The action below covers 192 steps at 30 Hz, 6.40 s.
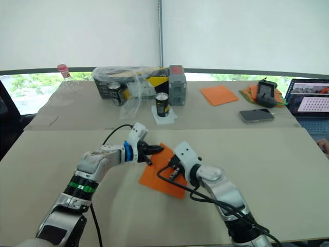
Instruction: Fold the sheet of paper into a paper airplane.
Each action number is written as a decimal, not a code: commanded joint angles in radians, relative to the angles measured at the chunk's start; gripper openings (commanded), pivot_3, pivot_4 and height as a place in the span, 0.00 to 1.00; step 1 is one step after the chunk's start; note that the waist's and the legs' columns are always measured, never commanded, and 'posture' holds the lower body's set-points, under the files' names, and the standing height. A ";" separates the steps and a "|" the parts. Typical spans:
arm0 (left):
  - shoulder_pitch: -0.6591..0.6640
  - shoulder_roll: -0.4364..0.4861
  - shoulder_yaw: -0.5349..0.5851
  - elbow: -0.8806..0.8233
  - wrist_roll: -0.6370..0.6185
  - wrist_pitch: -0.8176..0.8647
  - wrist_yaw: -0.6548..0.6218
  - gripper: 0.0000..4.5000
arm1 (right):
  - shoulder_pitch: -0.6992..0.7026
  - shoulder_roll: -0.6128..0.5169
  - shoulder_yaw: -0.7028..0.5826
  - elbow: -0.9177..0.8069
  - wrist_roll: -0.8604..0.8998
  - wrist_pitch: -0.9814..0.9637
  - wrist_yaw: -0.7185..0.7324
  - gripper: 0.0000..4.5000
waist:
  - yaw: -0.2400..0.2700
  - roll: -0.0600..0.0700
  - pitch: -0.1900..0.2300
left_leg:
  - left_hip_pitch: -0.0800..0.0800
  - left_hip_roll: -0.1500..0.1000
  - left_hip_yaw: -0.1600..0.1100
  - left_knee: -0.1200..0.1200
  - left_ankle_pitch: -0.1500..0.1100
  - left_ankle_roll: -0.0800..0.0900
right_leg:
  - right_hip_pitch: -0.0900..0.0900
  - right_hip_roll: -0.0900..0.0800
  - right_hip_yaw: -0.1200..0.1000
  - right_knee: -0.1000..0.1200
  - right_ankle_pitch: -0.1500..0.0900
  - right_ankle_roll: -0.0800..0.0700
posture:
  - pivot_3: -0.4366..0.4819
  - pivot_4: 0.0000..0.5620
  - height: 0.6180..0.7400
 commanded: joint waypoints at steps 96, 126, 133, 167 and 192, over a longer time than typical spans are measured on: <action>0.136 0.128 -0.289 -0.003 0.779 -0.737 -0.068 0.01 | 0.105 0.050 0.038 -0.042 0.061 0.147 -0.105 0.00 | -0.019 0.001 -0.005 | 0.024 0.001 0.000 0.003 -0.002 0.008 | 0.021 0.002 0.000 0.012 -0.001 0.001 | 0.48 0.27 0.99; 0.222 0.071 -0.347 -0.176 0.830 -0.499 -0.094 0.01 | 0.092 0.047 0.025 -0.082 0.083 0.169 -0.127 0.00 | -0.004 0.002 -0.006 | 0.024 0.001 0.000 0.003 -0.002 0.009 | 0.021 0.002 0.000 0.011 -0.001 0.001 | 0.48 0.27 0.99; 0.238 0.049 -0.351 -0.181 0.843 -0.477 -0.087 0.01 | 0.038 0.020 -0.047 -0.110 0.101 0.114 -0.103 0.00 | 0.002 0.002 -0.006 | 0.023 0.001 0.000 0.003 -0.002 0.009 | 0.020 0.002 0.000 0.010 -0.001 0.001 | 0.48 0.27 0.99; 0.279 0.037 -0.317 -0.260 0.828 -0.404 -0.095 0.13 | -0.091 0.043 0.040 0.318 0.030 -0.119 0.053 0.00 | 0.002 0.002 -0.006 | 0.023 0.001 0.000 0.003 -0.003 0.010 | 0.021 0.001 0.000 0.008 -0.001 0.001 | 0.48 0.27 0.99; 0.265 -0.003 0.146 -0.390 0.279 0.006 -0.038 0.36 | -0.060 0.076 0.066 0.338 0.017 -0.101 0.050 0.00 | -0.007 0.003 -0.006 | 0.023 0.002 0.000 0.002 -0.003 0.010 | 0.020 0.002 0.000 0.008 -0.001 0.001 | 0.48 0.27 0.99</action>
